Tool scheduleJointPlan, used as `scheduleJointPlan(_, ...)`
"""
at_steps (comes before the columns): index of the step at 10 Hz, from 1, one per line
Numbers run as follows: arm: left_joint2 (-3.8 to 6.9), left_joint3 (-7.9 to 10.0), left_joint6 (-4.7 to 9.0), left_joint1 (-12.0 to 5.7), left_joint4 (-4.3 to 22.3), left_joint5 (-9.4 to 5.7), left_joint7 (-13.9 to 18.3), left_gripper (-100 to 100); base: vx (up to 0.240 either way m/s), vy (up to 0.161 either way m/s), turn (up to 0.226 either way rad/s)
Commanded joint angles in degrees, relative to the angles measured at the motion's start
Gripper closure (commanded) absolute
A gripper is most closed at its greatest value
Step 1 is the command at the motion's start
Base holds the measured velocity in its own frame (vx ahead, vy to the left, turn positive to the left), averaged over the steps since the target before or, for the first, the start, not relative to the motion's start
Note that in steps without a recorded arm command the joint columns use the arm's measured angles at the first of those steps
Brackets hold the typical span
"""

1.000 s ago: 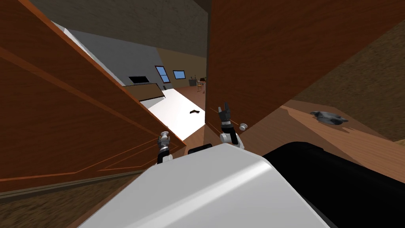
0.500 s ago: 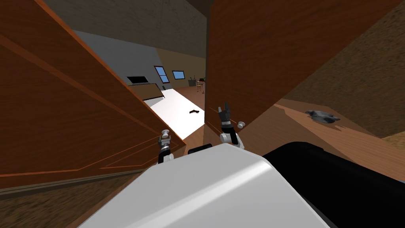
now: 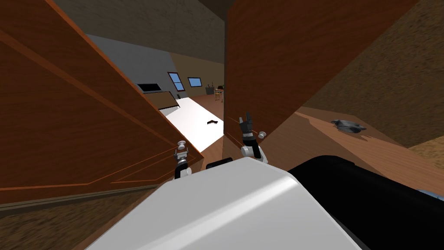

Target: Pull the door open

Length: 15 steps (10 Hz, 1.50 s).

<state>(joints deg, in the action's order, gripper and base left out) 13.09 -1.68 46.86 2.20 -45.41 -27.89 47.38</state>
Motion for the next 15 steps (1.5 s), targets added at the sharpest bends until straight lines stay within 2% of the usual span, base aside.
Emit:
scheduleJointPlan(1,-0.09,-0.79,0.01,-0.05,-0.27,-1.46,2.86,-100,-0.053,0.01,-0.035)
scheduleJointPlan(2,-0.18,-1.47,0.01,-0.1,-0.51,-2.71,4.33,-100,-0.065,0.013,-0.042)
scheduleJointPlan(3,-0.18,-1.47,0.01,-0.1,-0.51,-2.71,5.25,-100,-0.048,0.009,-0.011)
scheduleJointPlan(4,-0.27,-2.14,0.02,-0.14,-0.74,-3.94,7.29,-100,-0.063,0.012,-0.023)
scheduleJointPlan(5,-0.27,-2.14,0.02,-0.14,-0.74,-3.94,7.59,-100,-0.054,0.012,-0.015)
scheduleJointPlan(7,-0.43,-3.41,0.04,-0.23,-1.2,-6.28,11.33,-100,-0.064,0.01,-0.032)
scheduleJointPlan(8,-0.43,-3.41,0.04,-0.23,-1.2,-6.28,12.23,-100,-0.054,0.006,-0.012)
scheduleJointPlan(10,-0.57,-4.57,0.07,-0.3,-1.61,-8.38,15.8,-100,-0.063,0.014,-0.025)
scheduleJointPlan(11,-0.57,-4.57,0.07,-0.3,-1.61,-8.38,16.69,-100,-0.053,0.014,-0.014)
scheduleJointPlan(13,-0.68,-5.54,0.09,-0.37,-1.96,-10.14,20.16,-100,-0.055,0.004,-0.023)
scheduleJointPlan(14,-0.68,-5.54,0.09,-0.37,-1.96,-10.14,20.57,-100,-0.046,0.007,-0.01)
scheduleJointPlan(15,-0.73,-5.94,0.1,-0.39,-2.1,-10.85,22.1,-100,-0.036,0.01,-0.01)
